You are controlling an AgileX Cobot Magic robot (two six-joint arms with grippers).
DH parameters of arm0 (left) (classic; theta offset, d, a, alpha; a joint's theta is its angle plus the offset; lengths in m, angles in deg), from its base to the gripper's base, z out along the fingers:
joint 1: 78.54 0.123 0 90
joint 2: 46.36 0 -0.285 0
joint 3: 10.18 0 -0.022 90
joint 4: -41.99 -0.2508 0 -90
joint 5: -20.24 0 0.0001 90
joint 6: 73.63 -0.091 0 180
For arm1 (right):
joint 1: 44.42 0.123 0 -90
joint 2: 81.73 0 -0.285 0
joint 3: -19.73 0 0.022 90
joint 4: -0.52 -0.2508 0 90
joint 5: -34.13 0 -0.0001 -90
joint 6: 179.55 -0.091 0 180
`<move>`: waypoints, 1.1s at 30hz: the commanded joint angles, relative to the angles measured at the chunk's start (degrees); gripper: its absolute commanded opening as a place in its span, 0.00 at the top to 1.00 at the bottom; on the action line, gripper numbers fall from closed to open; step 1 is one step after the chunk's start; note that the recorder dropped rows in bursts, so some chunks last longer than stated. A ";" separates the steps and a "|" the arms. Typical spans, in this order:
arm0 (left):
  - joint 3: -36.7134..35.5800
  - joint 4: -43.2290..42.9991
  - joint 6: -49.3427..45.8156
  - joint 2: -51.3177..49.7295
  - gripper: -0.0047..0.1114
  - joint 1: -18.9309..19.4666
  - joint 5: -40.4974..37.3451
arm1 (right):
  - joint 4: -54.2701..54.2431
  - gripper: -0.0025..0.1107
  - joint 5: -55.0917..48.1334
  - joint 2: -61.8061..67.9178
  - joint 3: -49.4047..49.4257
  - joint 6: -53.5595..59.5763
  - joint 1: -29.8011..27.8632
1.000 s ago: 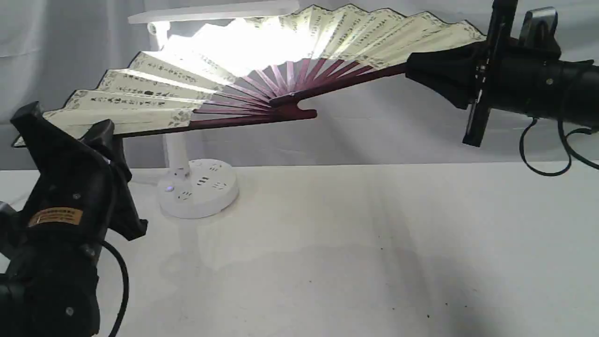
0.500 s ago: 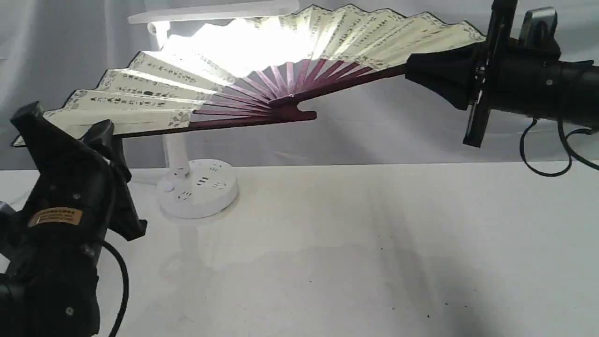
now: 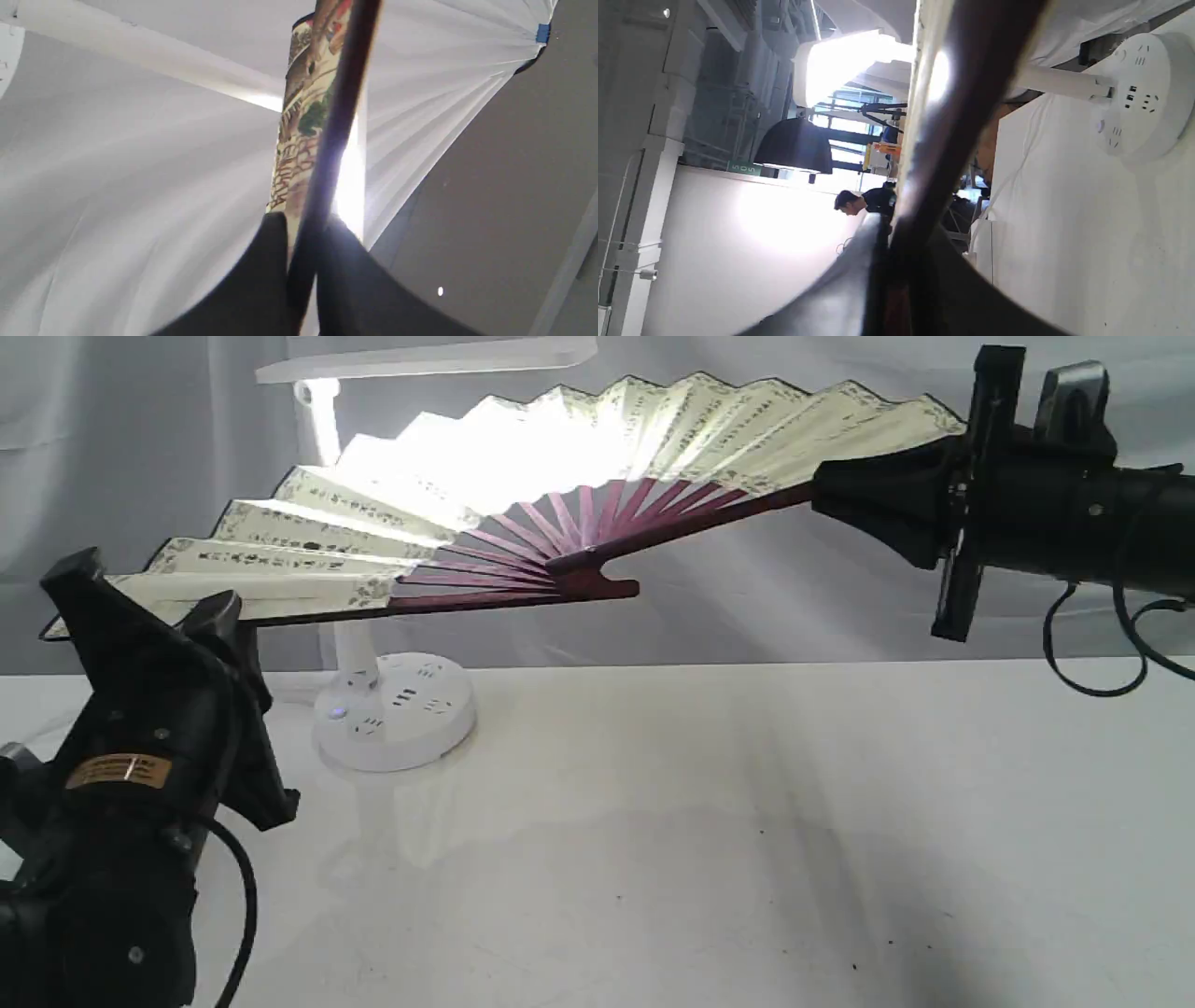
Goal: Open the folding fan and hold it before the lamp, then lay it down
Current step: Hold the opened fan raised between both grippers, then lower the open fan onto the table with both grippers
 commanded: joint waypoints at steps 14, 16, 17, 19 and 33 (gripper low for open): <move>-0.26 -2.49 0.69 1.35 0.95 0.46 -7.21 | 1.18 0.98 -0.94 4.18 12.83 6.88 -5.52; -0.26 -2.68 0.64 1.35 0.95 0.46 -8.45 | 1.18 0.98 -0.94 4.18 14.35 8.22 -6.57; -0.26 -2.83 0.64 1.35 0.95 0.46 -8.95 | 1.18 0.98 -0.94 4.18 15.37 8.92 -7.14; -0.26 -3.57 0.64 1.13 0.95 0.46 -9.36 | 1.18 0.98 -0.94 4.18 16.71 10.03 -8.16; -0.12 -6.45 7.06 -11.04 0.95 -6.03 -5.32 | 1.56 0.98 -0.94 4.18 24.86 16.05 -13.99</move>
